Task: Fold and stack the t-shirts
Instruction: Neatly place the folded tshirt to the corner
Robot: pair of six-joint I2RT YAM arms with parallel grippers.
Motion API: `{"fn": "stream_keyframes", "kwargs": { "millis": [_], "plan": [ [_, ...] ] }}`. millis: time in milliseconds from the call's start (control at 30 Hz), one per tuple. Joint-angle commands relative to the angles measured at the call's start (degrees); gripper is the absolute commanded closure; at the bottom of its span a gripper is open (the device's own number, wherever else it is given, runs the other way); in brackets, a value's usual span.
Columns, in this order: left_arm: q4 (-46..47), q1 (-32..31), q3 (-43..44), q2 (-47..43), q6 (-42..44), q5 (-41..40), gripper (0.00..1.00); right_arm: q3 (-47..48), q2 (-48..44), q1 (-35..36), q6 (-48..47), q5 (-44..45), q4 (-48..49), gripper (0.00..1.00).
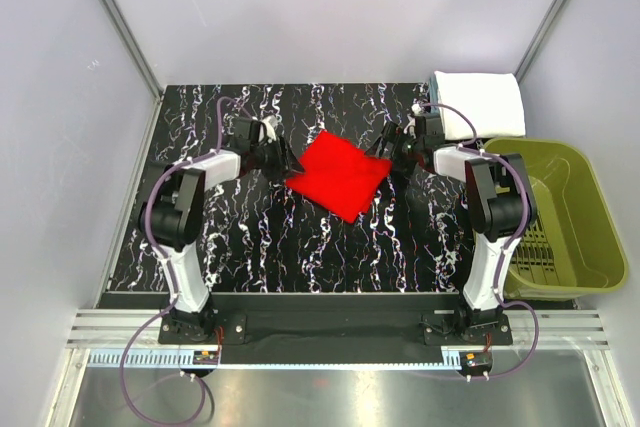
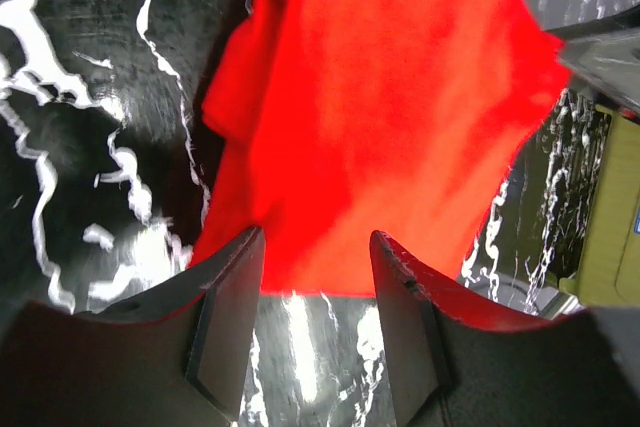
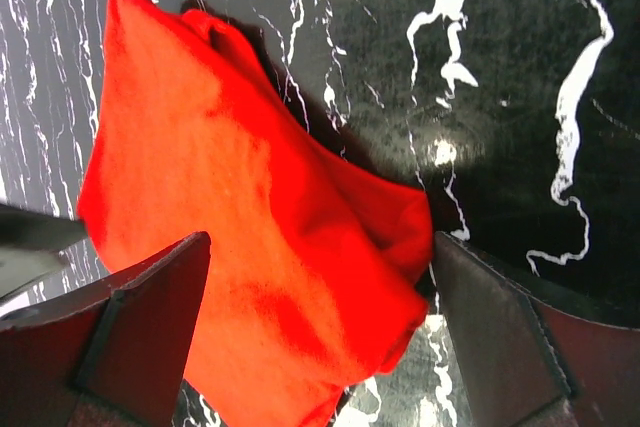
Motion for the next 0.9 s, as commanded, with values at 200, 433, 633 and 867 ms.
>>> {"fn": "stream_keyframes", "kwargs": {
  "millis": [200, 433, 633, 867],
  "plan": [
    [2.2, -0.3, 0.2, 5.0, -2.0, 1.4, 0.48, 2.2, 5.4, 0.1, -6.5, -8.3, -3.9, 0.00],
    [3.1, -0.4, -1.8, 5.4, -2.0, 1.2, 0.48, 4.4, 7.3, 0.1, -8.4, -14.4, -8.3, 0.00],
    [1.8, -0.4, -1.9, 5.0, -1.6, 0.2, 0.49, 4.3, 6.0, -0.6, -7.7, -11.8, -9.8, 0.00],
    [1.3, -0.4, -2.1, 5.1, -1.1, -0.3, 0.49, 3.9, 7.4, -2.2, -6.5, -20.8, -5.4, 0.00]
  ]
}}
